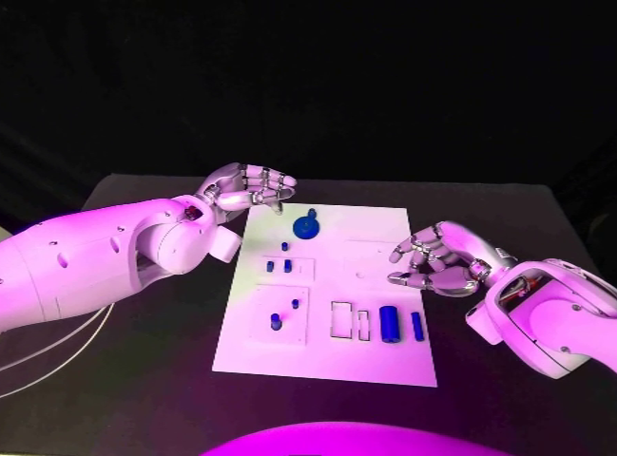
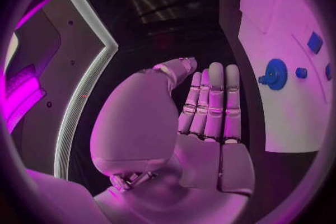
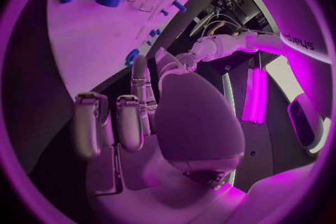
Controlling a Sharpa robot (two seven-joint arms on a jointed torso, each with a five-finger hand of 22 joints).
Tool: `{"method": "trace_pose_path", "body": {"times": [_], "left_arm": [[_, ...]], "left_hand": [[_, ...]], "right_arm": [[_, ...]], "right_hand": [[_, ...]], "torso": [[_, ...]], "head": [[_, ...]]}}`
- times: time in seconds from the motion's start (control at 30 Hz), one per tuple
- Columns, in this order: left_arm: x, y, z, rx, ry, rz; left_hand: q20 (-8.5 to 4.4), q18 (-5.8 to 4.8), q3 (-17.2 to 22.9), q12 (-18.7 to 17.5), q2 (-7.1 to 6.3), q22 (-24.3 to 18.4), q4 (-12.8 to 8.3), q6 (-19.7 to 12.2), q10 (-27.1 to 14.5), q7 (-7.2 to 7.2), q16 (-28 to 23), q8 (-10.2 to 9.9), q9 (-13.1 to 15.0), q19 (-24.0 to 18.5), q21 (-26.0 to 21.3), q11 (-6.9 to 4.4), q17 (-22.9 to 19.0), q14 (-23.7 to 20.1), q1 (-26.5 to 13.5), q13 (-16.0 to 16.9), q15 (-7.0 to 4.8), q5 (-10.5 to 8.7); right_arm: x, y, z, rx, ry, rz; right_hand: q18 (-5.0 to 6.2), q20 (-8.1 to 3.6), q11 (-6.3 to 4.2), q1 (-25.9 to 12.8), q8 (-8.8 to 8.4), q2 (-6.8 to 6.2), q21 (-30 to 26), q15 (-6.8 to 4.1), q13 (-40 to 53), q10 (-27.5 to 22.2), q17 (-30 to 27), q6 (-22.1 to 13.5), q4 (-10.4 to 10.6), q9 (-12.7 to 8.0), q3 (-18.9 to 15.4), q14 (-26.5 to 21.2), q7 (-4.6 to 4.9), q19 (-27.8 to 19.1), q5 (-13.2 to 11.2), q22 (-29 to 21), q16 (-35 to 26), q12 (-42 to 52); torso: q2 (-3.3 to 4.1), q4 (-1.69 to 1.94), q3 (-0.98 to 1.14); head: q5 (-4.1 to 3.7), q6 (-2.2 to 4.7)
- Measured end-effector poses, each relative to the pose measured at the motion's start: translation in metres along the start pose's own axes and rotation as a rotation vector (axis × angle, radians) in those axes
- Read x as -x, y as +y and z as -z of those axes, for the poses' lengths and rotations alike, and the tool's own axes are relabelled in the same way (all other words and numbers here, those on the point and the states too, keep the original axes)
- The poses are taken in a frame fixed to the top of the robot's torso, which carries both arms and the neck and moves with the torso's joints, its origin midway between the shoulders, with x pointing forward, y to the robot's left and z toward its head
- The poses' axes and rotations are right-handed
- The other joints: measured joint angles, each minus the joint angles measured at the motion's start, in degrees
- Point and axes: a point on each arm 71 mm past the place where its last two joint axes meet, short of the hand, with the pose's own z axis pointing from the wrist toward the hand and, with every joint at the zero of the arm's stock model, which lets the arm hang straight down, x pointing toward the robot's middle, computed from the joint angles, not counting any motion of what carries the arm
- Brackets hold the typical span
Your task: Assemble the parts on the task board
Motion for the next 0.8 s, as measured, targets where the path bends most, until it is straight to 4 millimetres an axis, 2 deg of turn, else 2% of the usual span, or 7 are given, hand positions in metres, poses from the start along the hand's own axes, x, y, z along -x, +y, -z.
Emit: {"method": "trace_pose_path", "body": {"times": [0.1,0.13,0.17,0.27,0.47,0.63,0.8], "left_arm": [[-0.001,0.0,0.001,0.001,0.003,0.002],[-0.002,0.0,0.001,0.001,0.005,0.003],[-0.002,0.0,0.001,0.001,0.005,0.004],[-0.003,0.001,0.001,0.002,0.007,0.006],[-0.005,0.001,0.002,0.002,0.012,0.009],[-0.005,0.001,0.002,0.003,0.013,0.011],[-0.005,0.001,0.003,0.003,0.012,0.012]], "left_hand": [[0.0,0.0,0.0,0.0,0.0,0.0,0.0,0.0,0.0,0.0,0.0,0.0,0.0,0.0,0.0,0.0,0.0,0.0,0.0,0.0,0.0,0.0],[0.0,0.0,0.0,0.0,0.0,0.0,0.0,0.0,0.0,0.0,0.0,0.0,0.0,0.0,0.0,0.0,0.0,0.0,0.0,0.0,0.0,0.0],[0.0,0.0,0.0,0.0,0.0,0.0,0.0,0.0,0.0,0.0,0.0,0.0,0.0,0.0,0.0,0.0,0.0,0.0,0.0,0.0,0.0,0.0],[0.0,0.0,0.0,0.0,0.0,0.0,0.0,0.0,0.0,0.0,0.0,0.0,0.0,0.0,0.0,0.0,0.0,0.0,0.0,0.0,0.0,0.0],[0.0,0.0,0.0,0.0,0.0,0.0,0.0,0.0,0.0,0.0,0.0,0.0,0.0,0.0,0.0,0.0,-0.1,0.0,0.0,0.0,0.0,0.0],[0.0,0.0,0.0,0.0,0.0,0.0,0.0,0.0,0.0,0.0,0.0,0.0,0.0,0.0,0.0,0.0,-0.1,0.0,0.0,0.0,0.0,0.0],[0.0,0.0,0.0,0.0,0.0,0.0,0.0,0.0,0.0,0.0,0.0,0.0,0.0,0.0,0.0,0.0,0.0,0.0,0.0,0.0,0.0,0.0]], "right_arm": [[0.003,-0.011,0.008,-0.069,0.019,-0.001],[0.002,-0.014,0.011,-0.096,0.03,0.0],[0.002,-0.016,0.013,-0.116,0.039,0.0],[-0.004,-0.02,0.019,-0.177,0.07,0.004],[-0.022,-0.026,0.026,-0.273,0.124,0.032],[-0.038,-0.027,0.024,-0.316,0.151,0.062],[-0.05,-0.028,0.021,-0.339,0.171,0.086]], "right_hand": [[-0.12,-0.09,-0.84,-4.0,2.88,1.3,3.5,-0.38,29.3,4.2,0.1,-0.6,0.2,2.9,-3.6,0.0,-0.67,-0.1,0.9,0.0,2.0,25.7],[-0.82,-0.09,-0.9,-5.0,4.02,1.92,4.8,-0.39,36.9,5.9,0.1,-0.7,0.4,4.0,-5.2,0.0,-0.79,-0.1,0.9,0.0,2.7,32.4],[-0.82,-0.09,-0.98,-5.4,4.61,2.3,5.6,-0.39,39.7,7.1,0.1,-0.9,0.5,4.6,-6.0,0.0,-0.85,-0.1,0.9,0.0,3.1,35.8],[-0.82,-0.09,-0.85,-6.8,5.96,3.7,6.2,-0.39,41.7,8.0,0.1,-1.5,0.7,6.2,-8.6,0.0,-0.83,-0.1,1.0,0.0,4.3,43.1],[-0.82,-0.09,-0.86,-8.0,6.6,3.79,6.2,-0.38,41.9,8.0,0.1,-1.8,0.8,7.1,-10.2,0.0,-0.96,-0.1,1.0,0.0,4.8,47.1],[-0.81,-0.09,-0.85,-8.3,6.6,3.55,6.2,-0.38,41.9,8.0,0.1,-2.0,0.8,7.2,-10.6,0.0,-0.78,-0.1,1.0,0.0,5.0,47.4],[-0.81,-0.08,-0.85,-8.9,6.6,3.73,6.2,-0.38,41.9,8.0,0.0,-2.0,0.8,7.3,-11.0,0.0,-0.78,-0.1,1.2,0.0,5.0,47.8]], "torso": [[-0.03,-0.14,0.04],[-0.04,-0.18,0.05],[-0.06,-0.21,0.08],[-0.08,-0.28,0.08],[-0.12,-0.34,0.08],[-0.12,-0.19,0.01],[-0.08,-0.12,0.01]], "head": [[-1.2,-0.16],[-1.47,-0.19],[-1.79,-0.24],[-2.5,-0.37],[-3.42,-0.6],[-3.65,-0.71],[-3.52,-0.87]]}}
